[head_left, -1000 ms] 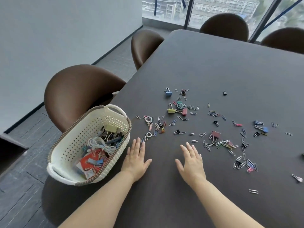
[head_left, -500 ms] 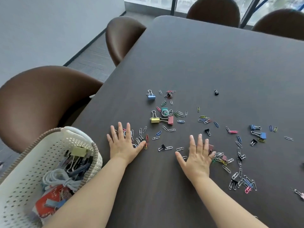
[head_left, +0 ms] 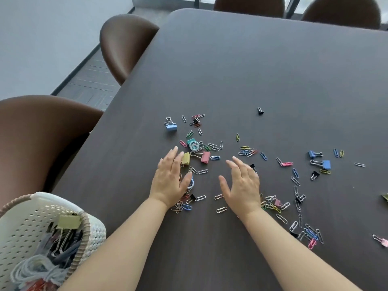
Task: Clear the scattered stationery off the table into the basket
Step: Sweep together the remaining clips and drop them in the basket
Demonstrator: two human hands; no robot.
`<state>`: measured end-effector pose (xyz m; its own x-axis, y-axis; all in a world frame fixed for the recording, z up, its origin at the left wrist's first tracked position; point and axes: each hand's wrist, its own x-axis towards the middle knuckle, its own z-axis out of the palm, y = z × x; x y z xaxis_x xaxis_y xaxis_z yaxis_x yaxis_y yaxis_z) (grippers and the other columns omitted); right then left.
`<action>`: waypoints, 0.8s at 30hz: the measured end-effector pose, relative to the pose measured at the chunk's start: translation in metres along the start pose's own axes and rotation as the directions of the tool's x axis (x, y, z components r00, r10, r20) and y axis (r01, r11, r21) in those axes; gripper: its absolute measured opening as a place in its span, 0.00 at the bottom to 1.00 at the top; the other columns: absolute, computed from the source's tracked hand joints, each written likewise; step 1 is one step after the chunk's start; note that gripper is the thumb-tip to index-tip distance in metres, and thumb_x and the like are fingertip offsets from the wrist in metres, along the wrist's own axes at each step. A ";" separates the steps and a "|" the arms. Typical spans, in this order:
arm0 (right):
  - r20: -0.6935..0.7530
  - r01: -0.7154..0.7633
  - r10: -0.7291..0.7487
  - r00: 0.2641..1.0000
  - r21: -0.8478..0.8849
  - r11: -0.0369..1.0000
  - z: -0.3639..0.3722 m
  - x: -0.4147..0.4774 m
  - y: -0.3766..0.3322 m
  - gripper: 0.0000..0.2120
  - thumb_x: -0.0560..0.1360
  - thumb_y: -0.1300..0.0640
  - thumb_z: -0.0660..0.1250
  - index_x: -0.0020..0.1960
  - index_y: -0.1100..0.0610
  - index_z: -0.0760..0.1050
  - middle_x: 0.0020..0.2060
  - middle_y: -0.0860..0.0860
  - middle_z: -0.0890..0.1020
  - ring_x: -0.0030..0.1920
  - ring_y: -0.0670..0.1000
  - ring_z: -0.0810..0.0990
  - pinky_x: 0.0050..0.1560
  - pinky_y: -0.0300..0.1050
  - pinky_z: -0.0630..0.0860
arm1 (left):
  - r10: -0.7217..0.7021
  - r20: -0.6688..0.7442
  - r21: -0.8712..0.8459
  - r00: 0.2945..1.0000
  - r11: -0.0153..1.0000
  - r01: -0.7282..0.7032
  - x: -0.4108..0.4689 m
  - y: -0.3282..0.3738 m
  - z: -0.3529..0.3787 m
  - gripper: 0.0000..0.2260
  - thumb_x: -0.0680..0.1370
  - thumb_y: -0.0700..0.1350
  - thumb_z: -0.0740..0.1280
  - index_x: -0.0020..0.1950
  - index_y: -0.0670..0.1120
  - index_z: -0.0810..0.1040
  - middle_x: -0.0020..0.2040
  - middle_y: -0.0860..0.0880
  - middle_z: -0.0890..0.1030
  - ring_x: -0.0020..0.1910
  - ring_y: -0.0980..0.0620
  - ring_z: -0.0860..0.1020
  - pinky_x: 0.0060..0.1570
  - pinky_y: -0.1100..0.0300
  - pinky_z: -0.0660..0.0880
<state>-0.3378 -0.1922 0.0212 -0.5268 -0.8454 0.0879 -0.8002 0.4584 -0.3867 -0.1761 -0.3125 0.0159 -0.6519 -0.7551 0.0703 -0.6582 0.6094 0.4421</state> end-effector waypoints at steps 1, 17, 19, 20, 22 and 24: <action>0.046 0.045 -0.046 0.998 0.014 0.999 -0.001 0.014 -0.004 0.28 0.73 0.41 0.50 0.67 0.54 0.67 0.68 0.54 0.70 0.67 0.57 0.67 0.68 0.55 0.61 | -0.020 -0.002 0.019 1.000 1.000 0.020 0.014 -0.003 -0.003 0.31 0.74 0.59 0.49 0.73 0.42 0.59 0.75 0.44 0.56 0.73 0.47 0.54 0.71 0.50 0.47; 0.137 0.503 -0.503 0.854 0.037 0.864 0.022 0.086 -0.020 0.16 0.73 0.47 0.56 0.42 0.54 0.79 0.49 0.50 0.84 0.48 0.55 0.81 0.50 0.47 0.78 | 0.048 -0.120 0.004 0.992 0.999 -0.048 0.062 -0.031 0.003 0.18 0.75 0.48 0.54 0.54 0.43 0.80 0.54 0.46 0.81 0.56 0.44 0.76 0.58 0.56 0.68; 0.044 0.462 -0.465 0.884 0.064 0.885 0.016 0.084 -0.014 0.14 0.73 0.50 0.57 0.38 0.55 0.78 0.39 0.49 0.84 0.39 0.56 0.80 0.41 0.45 0.78 | 0.011 -0.225 0.015 0.974 1.000 -0.008 0.051 -0.024 0.002 0.16 0.74 0.48 0.55 0.48 0.46 0.81 0.48 0.48 0.82 0.47 0.45 0.78 0.48 0.54 0.71; 0.015 0.443 -0.446 0.895 0.083 0.893 0.012 0.090 -0.016 0.13 0.72 0.52 0.57 0.39 0.56 0.78 0.39 0.50 0.84 0.39 0.56 0.80 0.40 0.47 0.79 | -0.019 -0.231 0.001 0.973 1.000 0.020 0.054 -0.022 0.001 0.16 0.73 0.49 0.55 0.49 0.46 0.81 0.49 0.48 0.81 0.47 0.45 0.77 0.47 0.53 0.71; -0.002 0.400 -0.403 0.915 0.107 0.910 0.012 0.107 -0.022 0.12 0.73 0.56 0.58 0.48 0.58 0.79 0.48 0.54 0.83 0.47 0.59 0.79 0.46 0.52 0.79 | -0.044 -0.200 -0.014 0.979 0.999 0.042 0.070 -0.020 -0.004 0.19 0.74 0.51 0.55 0.54 0.45 0.79 0.55 0.46 0.79 0.54 0.44 0.75 0.53 0.50 0.70; 0.112 0.325 -0.336 0.935 0.104 0.940 0.017 0.130 -0.028 0.17 0.76 0.59 0.57 0.63 0.58 0.72 0.64 0.55 0.74 0.64 0.58 0.70 0.64 0.52 0.69 | -0.032 -0.116 -0.010 0.993 0.999 0.031 0.096 -0.020 -0.009 0.20 0.76 0.50 0.55 0.63 0.44 0.74 0.65 0.45 0.73 0.65 0.44 0.68 0.63 0.48 0.64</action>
<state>-0.3785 -0.3198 0.0276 -0.1920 -0.9752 0.1097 -0.8934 0.1274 -0.4307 -0.2219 -0.3991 0.0217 -0.5823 -0.7972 0.1593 -0.6743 0.5831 0.4532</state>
